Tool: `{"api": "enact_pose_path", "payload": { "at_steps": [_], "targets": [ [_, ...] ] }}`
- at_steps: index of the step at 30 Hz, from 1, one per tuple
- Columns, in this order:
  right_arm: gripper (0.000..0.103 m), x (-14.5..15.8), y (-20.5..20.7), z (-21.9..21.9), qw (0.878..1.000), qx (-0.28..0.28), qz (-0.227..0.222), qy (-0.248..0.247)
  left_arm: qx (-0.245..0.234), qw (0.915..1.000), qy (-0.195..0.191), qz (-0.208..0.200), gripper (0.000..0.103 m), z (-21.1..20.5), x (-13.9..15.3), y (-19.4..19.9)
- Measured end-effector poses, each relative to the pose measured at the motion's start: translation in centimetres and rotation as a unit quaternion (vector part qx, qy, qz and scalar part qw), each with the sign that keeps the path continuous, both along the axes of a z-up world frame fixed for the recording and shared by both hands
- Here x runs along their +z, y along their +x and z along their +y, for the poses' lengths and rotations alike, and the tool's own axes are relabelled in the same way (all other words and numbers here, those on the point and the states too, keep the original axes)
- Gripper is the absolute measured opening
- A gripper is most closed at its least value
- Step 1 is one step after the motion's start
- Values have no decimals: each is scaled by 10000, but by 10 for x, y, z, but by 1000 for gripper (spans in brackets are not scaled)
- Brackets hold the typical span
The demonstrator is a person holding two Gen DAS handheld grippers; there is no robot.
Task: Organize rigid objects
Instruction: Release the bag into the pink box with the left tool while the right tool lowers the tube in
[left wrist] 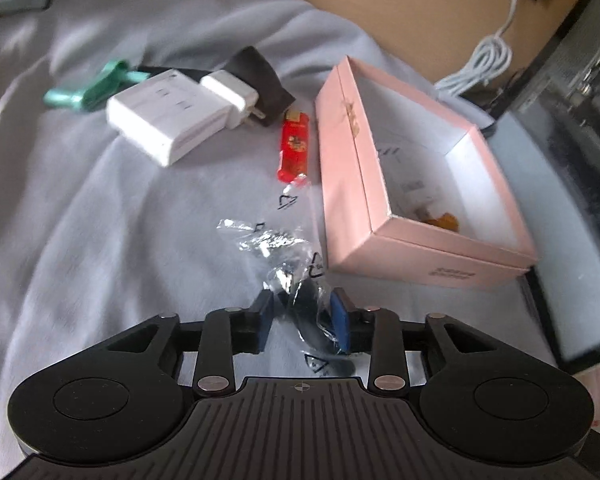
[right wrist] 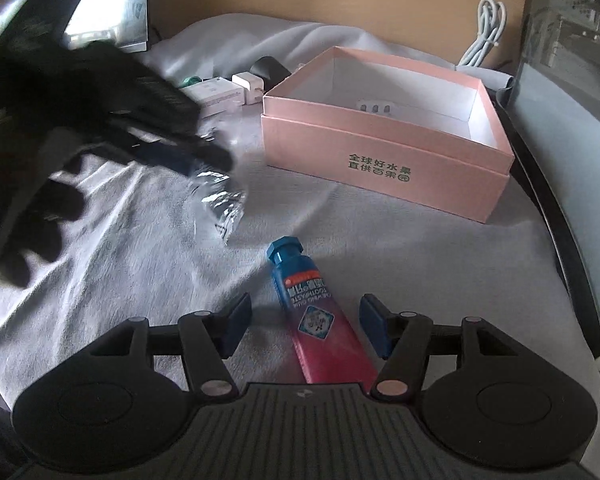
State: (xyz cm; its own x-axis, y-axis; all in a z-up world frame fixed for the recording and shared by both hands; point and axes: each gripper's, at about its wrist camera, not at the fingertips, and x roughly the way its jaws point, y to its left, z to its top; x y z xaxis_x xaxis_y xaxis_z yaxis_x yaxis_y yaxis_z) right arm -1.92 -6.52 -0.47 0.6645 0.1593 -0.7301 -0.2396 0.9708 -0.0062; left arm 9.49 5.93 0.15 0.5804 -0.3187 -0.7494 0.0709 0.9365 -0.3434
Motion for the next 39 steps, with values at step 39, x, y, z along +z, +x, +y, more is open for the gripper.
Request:
{"api": "enact_pose_path", "payload": {
  "at_steps": [39],
  "targets": [
    [29,103,-37,-41,9912,-499,-1109,527,-1571,9757,-70,-1524,27,-51,113,47]
  ]
}}
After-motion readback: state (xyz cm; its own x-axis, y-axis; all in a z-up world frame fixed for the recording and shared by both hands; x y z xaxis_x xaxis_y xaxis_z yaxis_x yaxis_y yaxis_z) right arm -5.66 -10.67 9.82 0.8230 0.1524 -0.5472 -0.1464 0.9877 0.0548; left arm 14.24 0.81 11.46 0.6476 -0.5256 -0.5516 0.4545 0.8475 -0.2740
